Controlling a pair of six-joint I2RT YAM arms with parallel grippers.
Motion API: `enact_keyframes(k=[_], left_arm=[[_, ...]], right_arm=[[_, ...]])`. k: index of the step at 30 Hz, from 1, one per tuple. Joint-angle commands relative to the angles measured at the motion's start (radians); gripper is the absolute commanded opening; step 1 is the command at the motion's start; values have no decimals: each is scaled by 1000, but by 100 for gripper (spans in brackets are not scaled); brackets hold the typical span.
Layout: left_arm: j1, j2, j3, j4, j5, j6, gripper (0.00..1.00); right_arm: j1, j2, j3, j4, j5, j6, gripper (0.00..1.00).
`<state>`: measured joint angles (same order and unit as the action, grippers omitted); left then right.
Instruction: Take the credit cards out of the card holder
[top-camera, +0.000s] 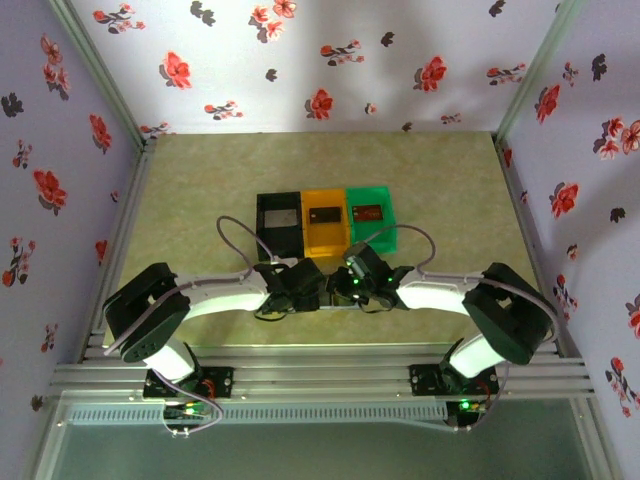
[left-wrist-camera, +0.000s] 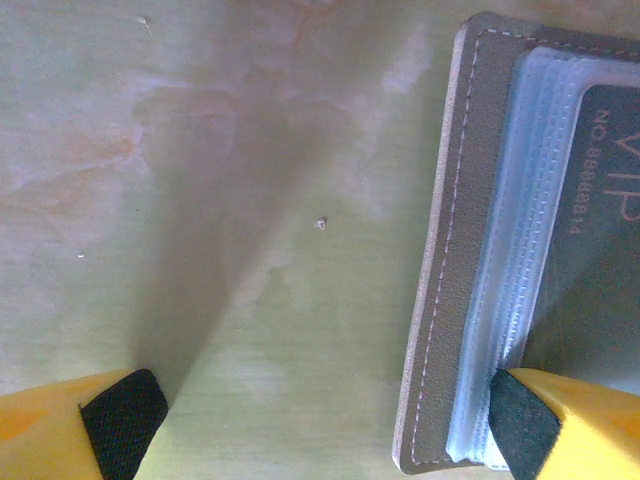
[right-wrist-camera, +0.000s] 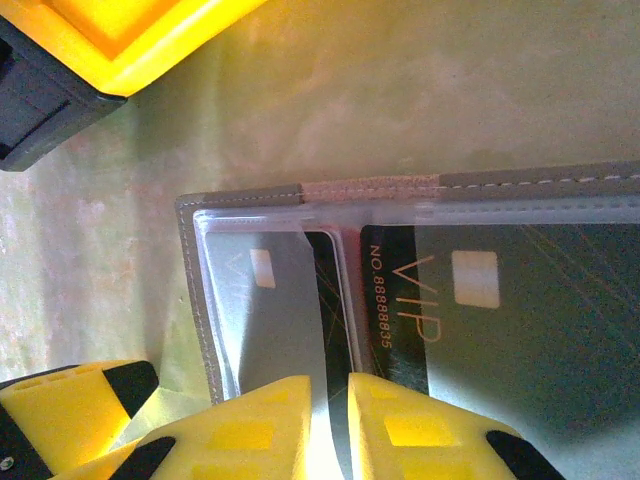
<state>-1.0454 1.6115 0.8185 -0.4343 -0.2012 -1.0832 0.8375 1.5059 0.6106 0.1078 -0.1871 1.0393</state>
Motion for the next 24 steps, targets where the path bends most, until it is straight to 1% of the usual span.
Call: enact_keyframes(k=[1,15,24], left_arm=[[-38,159,-70,162,226,-24,91],[-45,168,-64,163,224,-21,91],[-47,177,-62,164,226,-20,91]], right_arm=[[-1,16,0,5,10,-9,19],[-1,38,-3,12,15,-10,19],[-1,21,-8,-5,44,-13,20]])
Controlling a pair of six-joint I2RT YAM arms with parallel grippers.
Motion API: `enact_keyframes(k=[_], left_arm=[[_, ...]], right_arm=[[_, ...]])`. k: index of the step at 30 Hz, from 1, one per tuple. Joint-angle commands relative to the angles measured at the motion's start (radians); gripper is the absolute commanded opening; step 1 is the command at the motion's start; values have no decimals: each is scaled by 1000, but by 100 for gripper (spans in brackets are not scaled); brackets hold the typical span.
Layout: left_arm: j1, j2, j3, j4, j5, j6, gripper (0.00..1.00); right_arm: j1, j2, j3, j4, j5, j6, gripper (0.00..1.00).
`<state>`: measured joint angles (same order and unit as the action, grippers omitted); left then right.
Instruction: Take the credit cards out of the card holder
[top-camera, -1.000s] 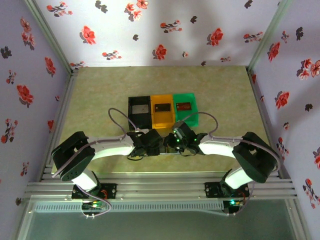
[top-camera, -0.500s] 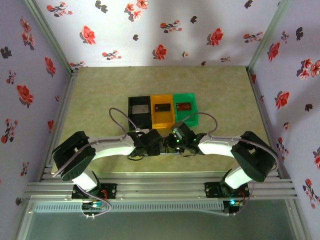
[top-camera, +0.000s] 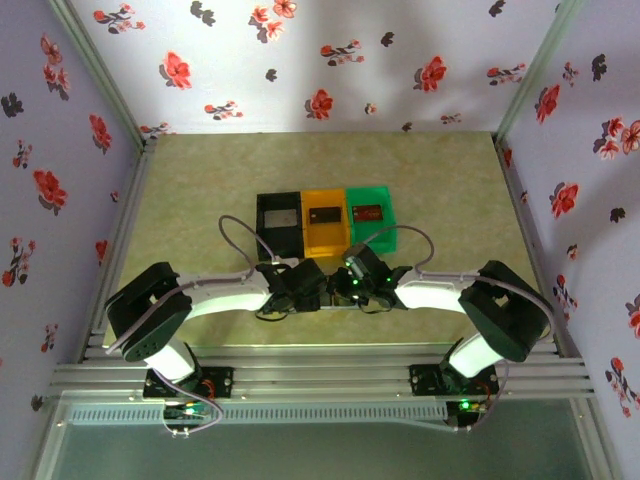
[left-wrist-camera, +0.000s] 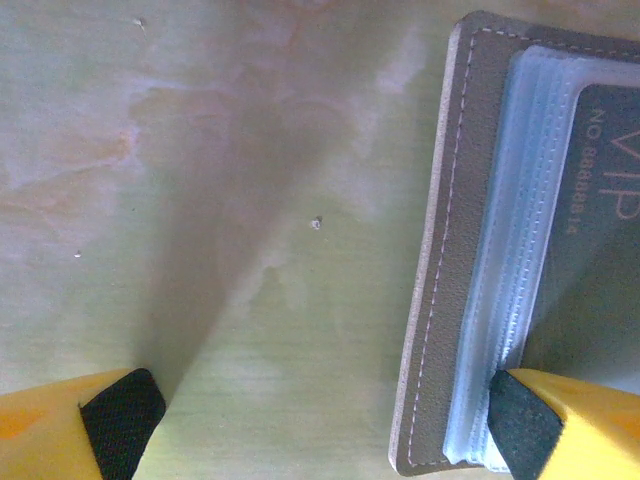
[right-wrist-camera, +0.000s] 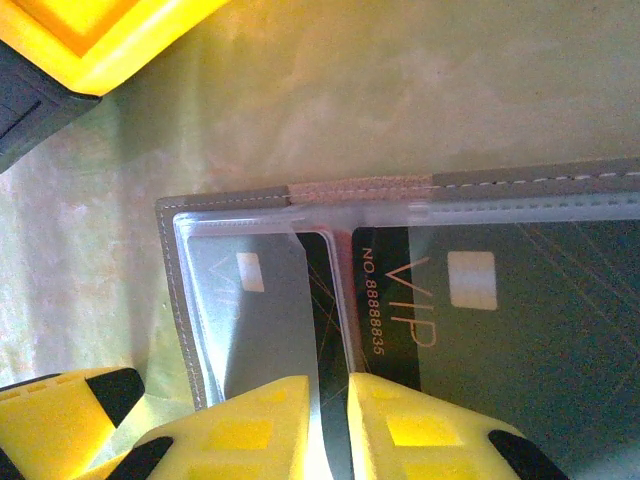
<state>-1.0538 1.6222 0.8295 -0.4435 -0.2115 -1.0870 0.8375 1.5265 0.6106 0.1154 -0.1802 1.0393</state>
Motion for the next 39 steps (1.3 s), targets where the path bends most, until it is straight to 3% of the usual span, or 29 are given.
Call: enact_keyframes(k=[1,39], left_arm=[[-38,166,-73,174,236,-16,91],[-49,189,-52,172,241,-9,92]], right_arm=[[-1,0,-7,-15,37,-16,20],[-1,2,-1,-31,30,-48,21]])
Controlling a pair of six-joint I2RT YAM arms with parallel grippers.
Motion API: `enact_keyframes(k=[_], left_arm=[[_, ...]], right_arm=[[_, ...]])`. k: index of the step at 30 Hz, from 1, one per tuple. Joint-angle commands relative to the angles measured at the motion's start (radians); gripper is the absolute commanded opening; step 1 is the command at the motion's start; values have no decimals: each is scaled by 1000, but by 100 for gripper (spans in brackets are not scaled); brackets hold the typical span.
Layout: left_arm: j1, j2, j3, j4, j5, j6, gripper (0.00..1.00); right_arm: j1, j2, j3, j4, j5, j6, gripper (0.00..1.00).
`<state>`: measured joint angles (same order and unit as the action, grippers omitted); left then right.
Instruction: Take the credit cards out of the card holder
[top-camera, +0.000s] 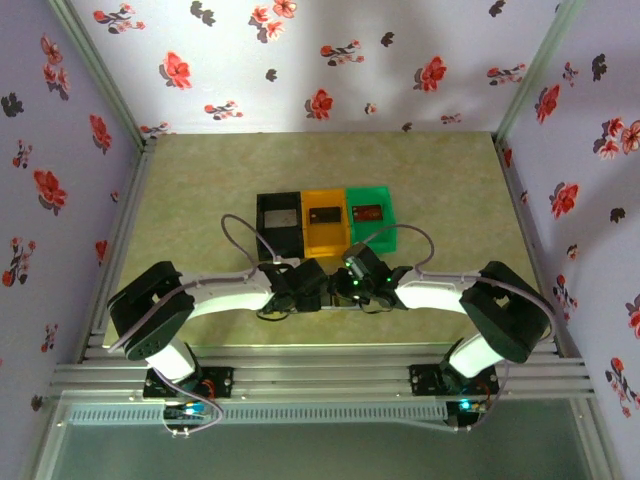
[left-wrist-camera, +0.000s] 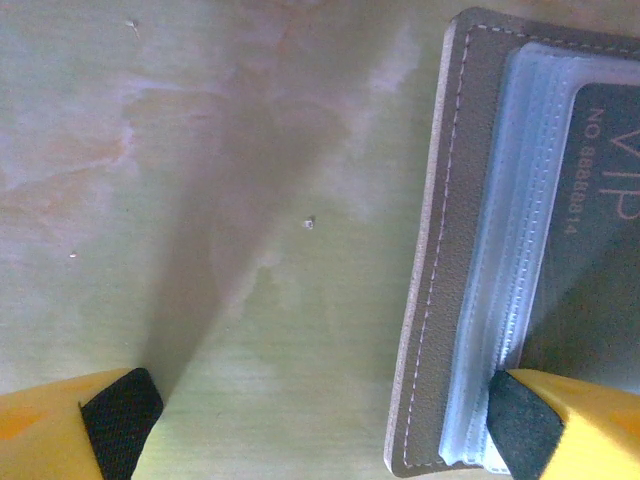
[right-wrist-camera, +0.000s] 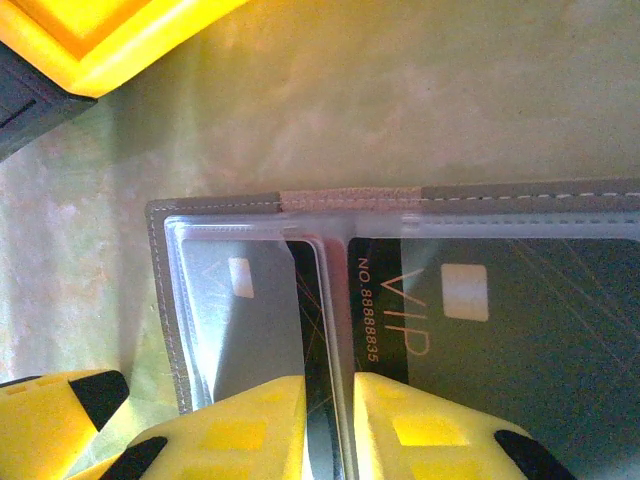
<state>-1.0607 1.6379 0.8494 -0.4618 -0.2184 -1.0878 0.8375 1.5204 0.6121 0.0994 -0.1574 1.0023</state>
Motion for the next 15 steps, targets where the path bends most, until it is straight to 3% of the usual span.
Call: enact_keyframes(k=[1,15], left_arm=[[-42,174,-72,190,248,-7,92],[-45,180,-69,191,248,-4,92]], right_arm=[[0,10,-6,-5,3,-7,21],[4,-3,11,-18,1,-14,17]])
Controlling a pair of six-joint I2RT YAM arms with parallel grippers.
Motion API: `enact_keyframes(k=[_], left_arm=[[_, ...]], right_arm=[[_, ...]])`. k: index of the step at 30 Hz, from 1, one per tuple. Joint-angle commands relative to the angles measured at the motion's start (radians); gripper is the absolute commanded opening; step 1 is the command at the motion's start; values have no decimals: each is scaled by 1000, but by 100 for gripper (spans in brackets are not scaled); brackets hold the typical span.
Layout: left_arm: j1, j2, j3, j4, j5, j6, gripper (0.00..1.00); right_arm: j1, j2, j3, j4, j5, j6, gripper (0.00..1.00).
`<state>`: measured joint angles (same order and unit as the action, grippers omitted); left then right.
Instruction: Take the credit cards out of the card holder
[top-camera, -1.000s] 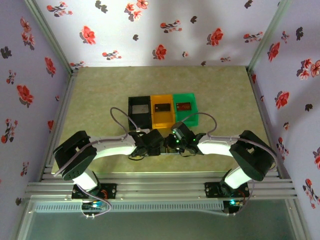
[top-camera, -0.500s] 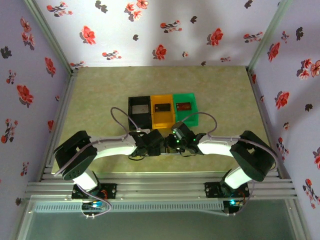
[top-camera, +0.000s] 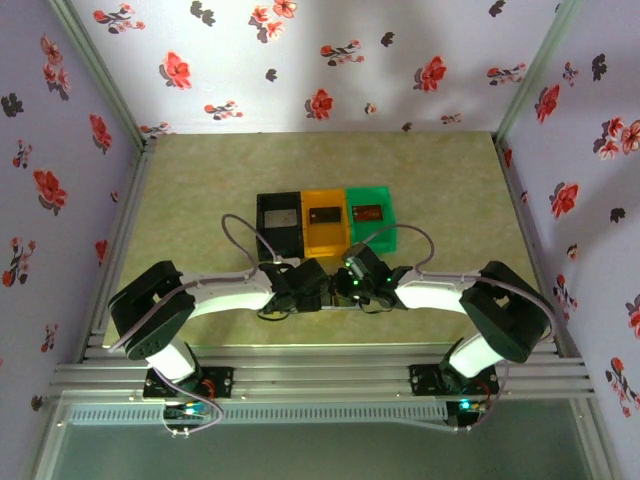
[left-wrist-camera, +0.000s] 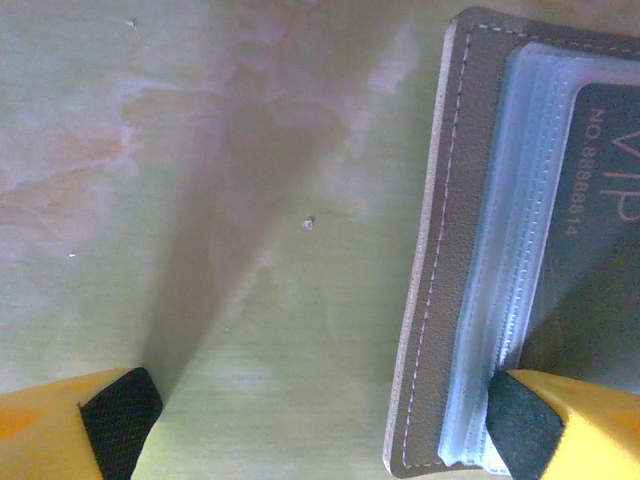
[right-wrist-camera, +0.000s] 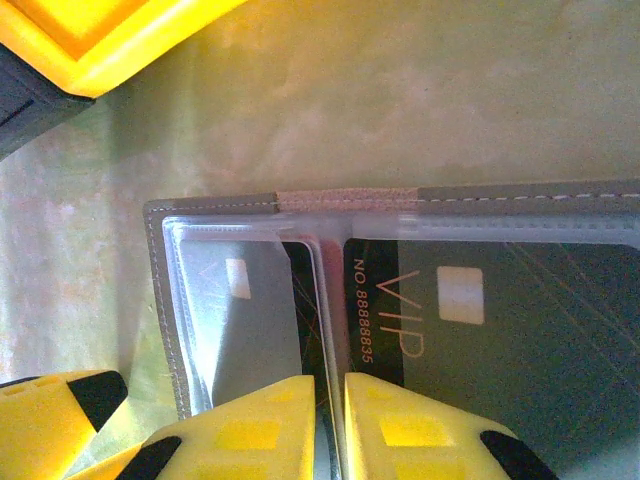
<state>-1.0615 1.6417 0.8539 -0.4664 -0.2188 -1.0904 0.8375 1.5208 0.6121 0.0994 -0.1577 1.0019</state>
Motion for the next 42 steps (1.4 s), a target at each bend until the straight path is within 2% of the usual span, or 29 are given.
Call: enact_keyframes(k=[1,21,42], left_arm=[[-45,176,-75,196,248,-1,92],[-48,173,-72,195,249,-2,92],[-53,157,-63,187,246,6,92]], right_arm=[[5,-1,10,-18,3,-14,17],[41,-1,39,-42,19,-39,15],[60,-30,35,17,-45,-54,17]])
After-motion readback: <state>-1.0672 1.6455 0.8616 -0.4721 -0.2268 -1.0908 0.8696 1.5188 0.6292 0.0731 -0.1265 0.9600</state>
